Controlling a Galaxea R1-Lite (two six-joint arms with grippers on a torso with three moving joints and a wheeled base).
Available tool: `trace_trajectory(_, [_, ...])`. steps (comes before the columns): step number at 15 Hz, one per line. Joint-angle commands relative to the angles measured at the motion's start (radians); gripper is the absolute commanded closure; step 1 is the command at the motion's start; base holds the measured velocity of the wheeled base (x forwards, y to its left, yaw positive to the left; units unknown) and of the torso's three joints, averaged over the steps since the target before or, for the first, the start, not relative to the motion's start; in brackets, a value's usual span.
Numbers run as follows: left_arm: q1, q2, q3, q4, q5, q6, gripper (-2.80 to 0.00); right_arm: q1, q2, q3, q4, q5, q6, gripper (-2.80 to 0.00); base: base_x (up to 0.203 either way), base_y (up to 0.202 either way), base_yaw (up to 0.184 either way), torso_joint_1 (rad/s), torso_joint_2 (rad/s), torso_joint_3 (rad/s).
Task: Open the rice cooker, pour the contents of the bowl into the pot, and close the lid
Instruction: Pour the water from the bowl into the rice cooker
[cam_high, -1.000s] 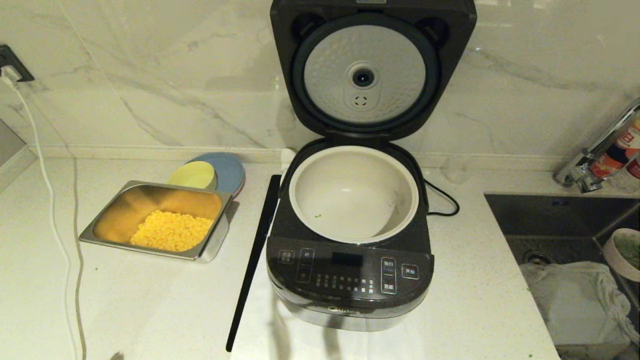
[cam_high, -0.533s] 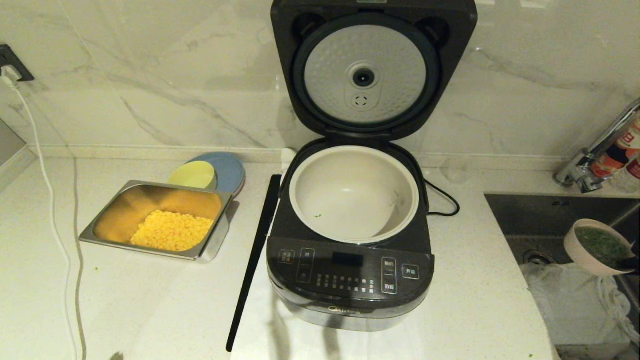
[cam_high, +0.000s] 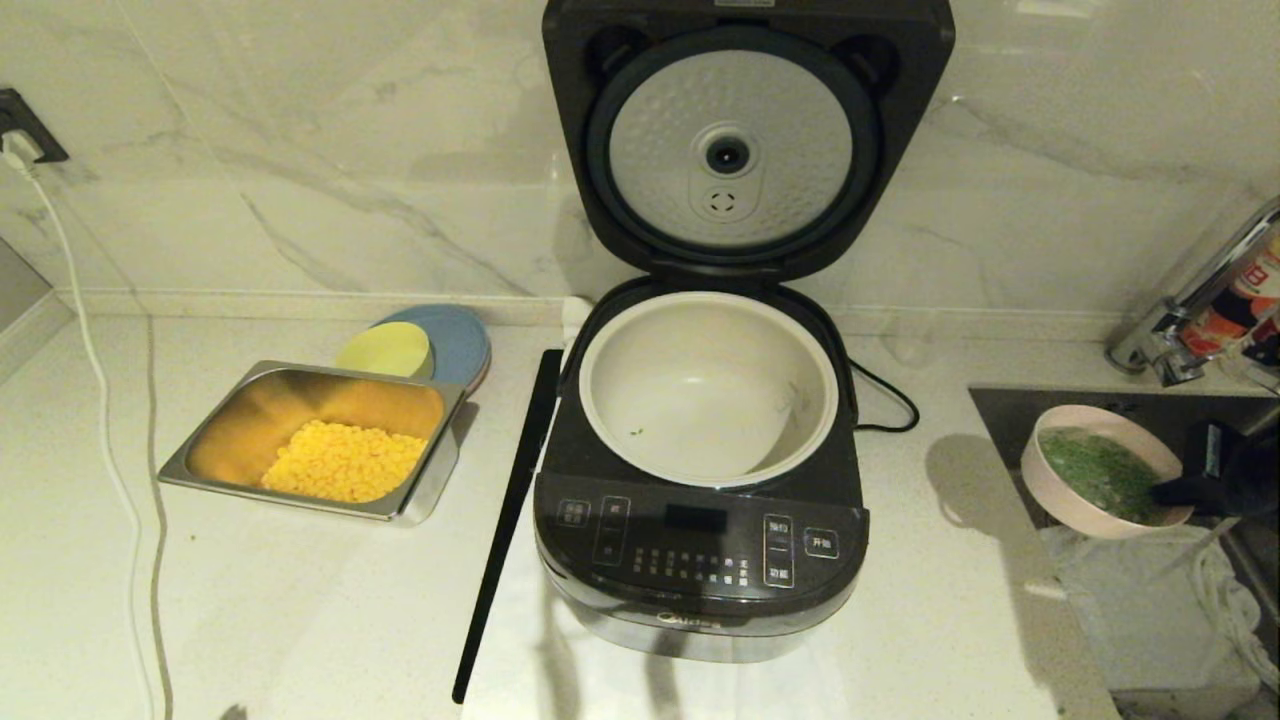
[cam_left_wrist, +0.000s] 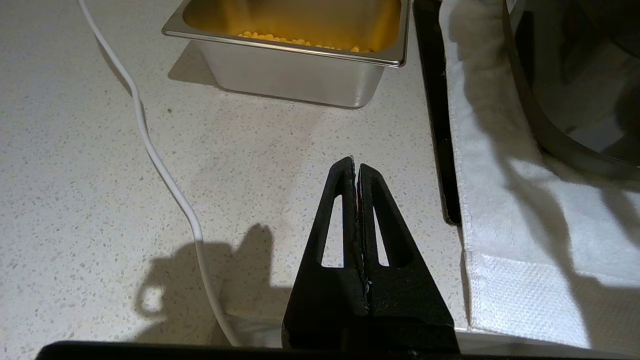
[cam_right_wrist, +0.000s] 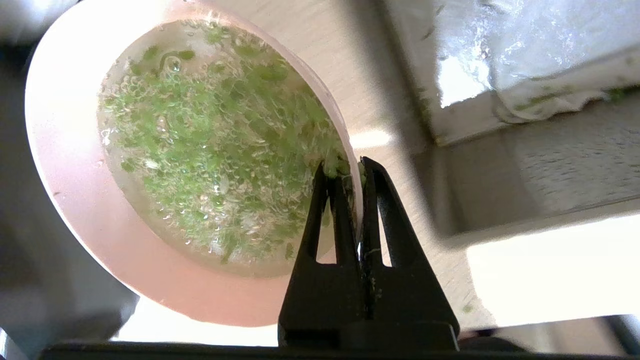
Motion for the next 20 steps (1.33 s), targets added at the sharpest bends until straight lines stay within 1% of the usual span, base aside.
trace_trajectory(1, [0.000,-0.001,0.009,0.000,0.000,0.001,0.00,0.137,-0.099,-0.025,0.052,-0.046,0.004,0.00,0.000,0.000,0.000,0.000,0.00,0.000])
trace_trajectory(3, [0.000,-0.001,0.009,0.000,0.000,0.001,0.00,0.219,-0.125,-0.087,0.112,-0.082,0.011,0.00,0.000,0.000,0.000,0.000,0.00,0.000])
trace_trajectory(7, [0.000,-0.001,0.009,0.000,0.000,-0.001,0.00,0.348,-0.116,-0.251,0.233,-0.090,0.034,0.00,0.000,0.000,0.000,0.000,0.00,0.000])
trace_trajectory(9, [0.000,-0.001,0.009,0.000,0.000,-0.001,0.00,0.438,-0.099,-0.345,0.292,-0.099,0.056,0.00,0.000,0.000,0.000,0.000,0.00,0.000])
trace_trajectory(11, [0.000,-0.001,0.009,0.000,0.000,0.000,0.00,0.537,-0.065,-0.422,0.344,-0.144,0.088,0.00,0.000,0.000,0.000,0.000,0.00,0.000])
trace_trajectory(14, [0.000,-0.001,0.009,0.000,0.000,-0.001,0.00,0.651,0.014,-0.524,0.365,-0.217,0.127,0.00,0.000,0.000,0.000,0.000,0.00,0.000])
trace_trajectory(16, [0.000,-0.001,0.009,0.000,0.000,0.001,0.00,0.699,0.068,-0.566,0.362,-0.257,0.130,0.00,0.000,0.000,0.000,0.000,0.00,0.000])
trace_trajectory(18, [0.000,-0.001,0.009,0.000,0.000,0.001,0.00,0.732,0.123,-0.628,0.364,-0.266,0.132,0.00,0.000,0.000,0.000,0.000,0.00,0.000])
trace_trajectory(20, [0.000,-0.001,0.009,0.000,0.000,0.001,0.00,0.779,0.176,-0.695,0.367,-0.270,0.153,0.00,0.000,0.000,0.000,0.000,0.00,0.000])
